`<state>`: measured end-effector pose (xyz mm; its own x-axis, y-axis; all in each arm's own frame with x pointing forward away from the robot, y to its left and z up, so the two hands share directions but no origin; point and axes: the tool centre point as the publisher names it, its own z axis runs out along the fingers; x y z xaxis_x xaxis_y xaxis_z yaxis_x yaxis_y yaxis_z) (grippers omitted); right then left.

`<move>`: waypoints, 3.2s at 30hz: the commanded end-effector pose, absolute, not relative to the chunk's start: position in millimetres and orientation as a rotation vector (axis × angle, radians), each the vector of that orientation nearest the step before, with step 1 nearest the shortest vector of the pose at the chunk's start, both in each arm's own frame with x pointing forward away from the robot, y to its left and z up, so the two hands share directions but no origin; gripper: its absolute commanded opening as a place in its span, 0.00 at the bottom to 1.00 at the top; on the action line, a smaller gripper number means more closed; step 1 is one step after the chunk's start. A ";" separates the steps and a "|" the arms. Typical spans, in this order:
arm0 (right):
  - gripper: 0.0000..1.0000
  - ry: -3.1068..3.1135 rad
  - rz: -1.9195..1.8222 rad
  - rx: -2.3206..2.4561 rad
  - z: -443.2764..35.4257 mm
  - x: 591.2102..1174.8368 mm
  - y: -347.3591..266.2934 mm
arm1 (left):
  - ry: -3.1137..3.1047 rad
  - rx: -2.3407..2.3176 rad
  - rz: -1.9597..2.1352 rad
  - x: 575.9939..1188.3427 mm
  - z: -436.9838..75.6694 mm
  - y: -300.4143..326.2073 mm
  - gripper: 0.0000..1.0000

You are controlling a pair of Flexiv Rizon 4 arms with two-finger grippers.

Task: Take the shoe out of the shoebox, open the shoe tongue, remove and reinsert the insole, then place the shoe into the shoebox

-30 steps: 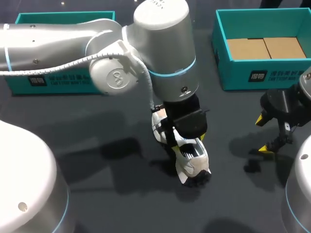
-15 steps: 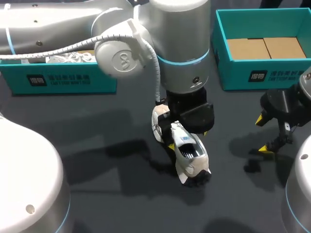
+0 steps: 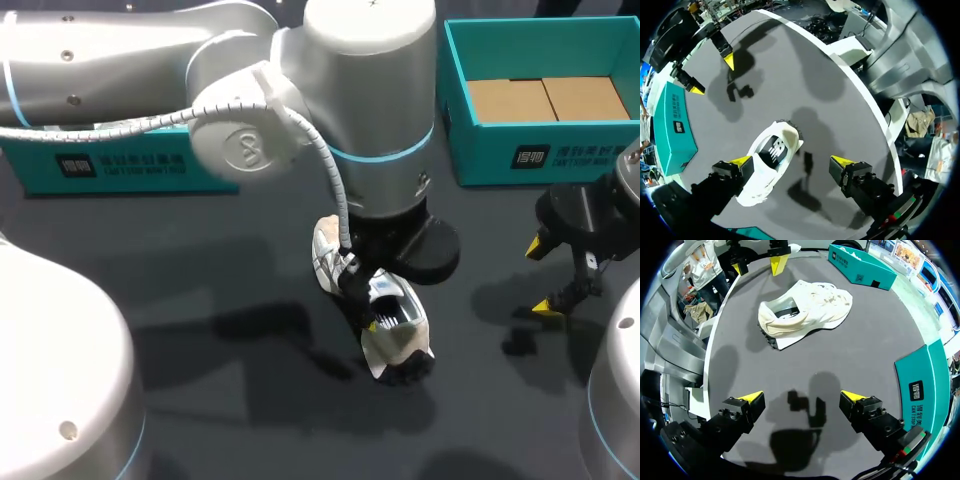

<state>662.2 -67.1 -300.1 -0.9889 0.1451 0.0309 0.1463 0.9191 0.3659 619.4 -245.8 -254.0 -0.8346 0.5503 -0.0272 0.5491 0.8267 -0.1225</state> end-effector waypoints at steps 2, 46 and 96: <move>1.00 -3.078 -0.582 -0.235 -300.5 660.8 -66.4 | -3.153 -0.236 0.229 609.0 -253.9 -245.5 1.00; 1.00 -3.078 -0.582 -0.235 -300.5 660.8 -66.4 | -3.007 0.755 0.321 605.2 -337.2 -285.3 1.00; 1.00 -3.078 -0.582 -0.235 -300.5 660.8 -66.4 | -3.069 0.698 0.174 606.2 -374.0 -281.0 0.00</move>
<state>662.2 -67.2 -300.1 -0.9889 0.1451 0.0308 0.1463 0.9191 0.3659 598.8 -294.0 -387.5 -0.8986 -0.4388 0.0080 -0.4372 0.8934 -0.1037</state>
